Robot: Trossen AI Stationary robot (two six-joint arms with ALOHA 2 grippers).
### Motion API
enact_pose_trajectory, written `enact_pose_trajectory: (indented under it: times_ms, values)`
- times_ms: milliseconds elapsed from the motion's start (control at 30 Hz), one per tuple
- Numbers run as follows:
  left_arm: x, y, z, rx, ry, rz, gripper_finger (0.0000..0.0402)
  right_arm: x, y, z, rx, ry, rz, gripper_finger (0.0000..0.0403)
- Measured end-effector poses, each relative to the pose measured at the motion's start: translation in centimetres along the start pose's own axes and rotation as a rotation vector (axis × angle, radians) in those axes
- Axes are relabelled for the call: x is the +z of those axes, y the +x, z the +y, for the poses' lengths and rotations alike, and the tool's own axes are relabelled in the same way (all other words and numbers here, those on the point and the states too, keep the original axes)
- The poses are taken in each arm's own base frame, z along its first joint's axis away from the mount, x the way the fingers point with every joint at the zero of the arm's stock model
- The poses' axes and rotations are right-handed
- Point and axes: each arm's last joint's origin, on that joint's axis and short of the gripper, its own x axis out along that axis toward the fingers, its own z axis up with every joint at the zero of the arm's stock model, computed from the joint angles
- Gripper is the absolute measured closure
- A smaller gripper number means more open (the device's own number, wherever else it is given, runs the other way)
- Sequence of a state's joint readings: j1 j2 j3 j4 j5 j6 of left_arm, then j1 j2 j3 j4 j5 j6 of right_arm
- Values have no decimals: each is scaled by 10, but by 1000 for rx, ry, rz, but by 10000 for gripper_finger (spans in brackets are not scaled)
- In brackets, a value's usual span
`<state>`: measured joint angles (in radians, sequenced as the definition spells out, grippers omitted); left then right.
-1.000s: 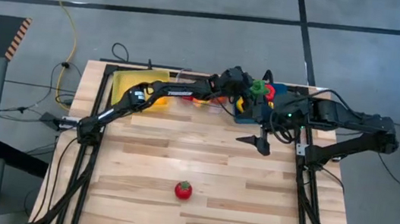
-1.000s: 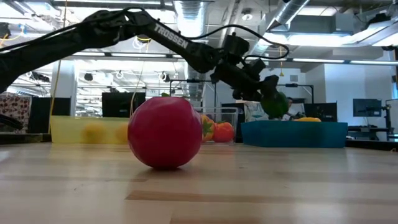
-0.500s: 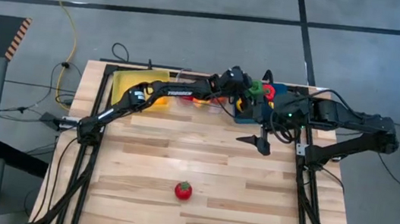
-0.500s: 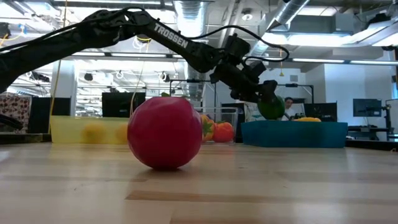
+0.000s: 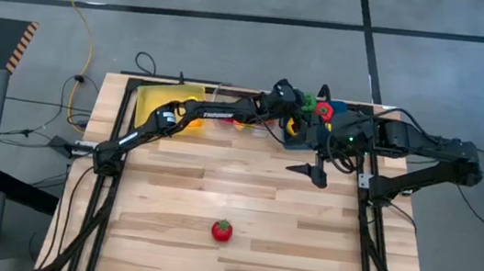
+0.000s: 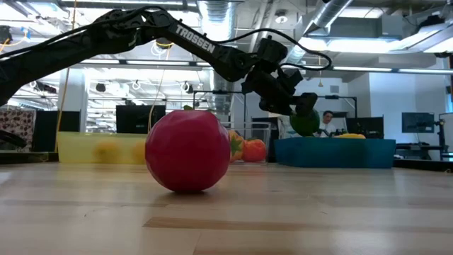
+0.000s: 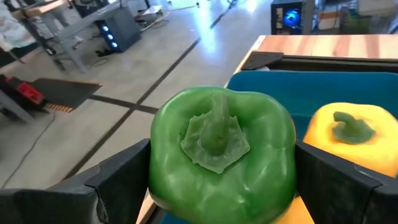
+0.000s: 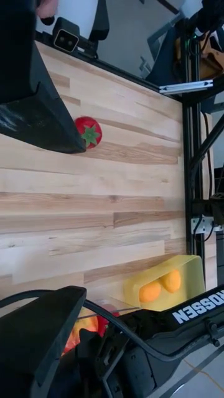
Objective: Sort produce into baskets
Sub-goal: Put the green bell pepper into the blue bin
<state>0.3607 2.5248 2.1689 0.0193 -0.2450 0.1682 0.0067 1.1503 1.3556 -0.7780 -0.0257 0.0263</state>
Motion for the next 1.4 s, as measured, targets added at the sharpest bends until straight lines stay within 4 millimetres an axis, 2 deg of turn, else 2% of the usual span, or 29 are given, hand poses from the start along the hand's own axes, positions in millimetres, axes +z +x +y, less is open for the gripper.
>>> enact_pose_trajectory:
  times_ms: [600, 1167, 1333, 1400]
  values:
    - [-3, -2, -8, -17, 91, 39, 60, 0, 0, 0, 0, -8, 0, 10]
    - [-4, -2, -8, -14, 46, 45, 60, 0, 0, 0, 0, -8, 0, 10]
    - [-5, -2, -8, -3, 50, 63, 35, 0, 0, 0, 0, -8, 0, 10]
    - [-5, -3, -8, 83, 29, 78, 16, 0, 0, 0, 0, -8, 0, 10]
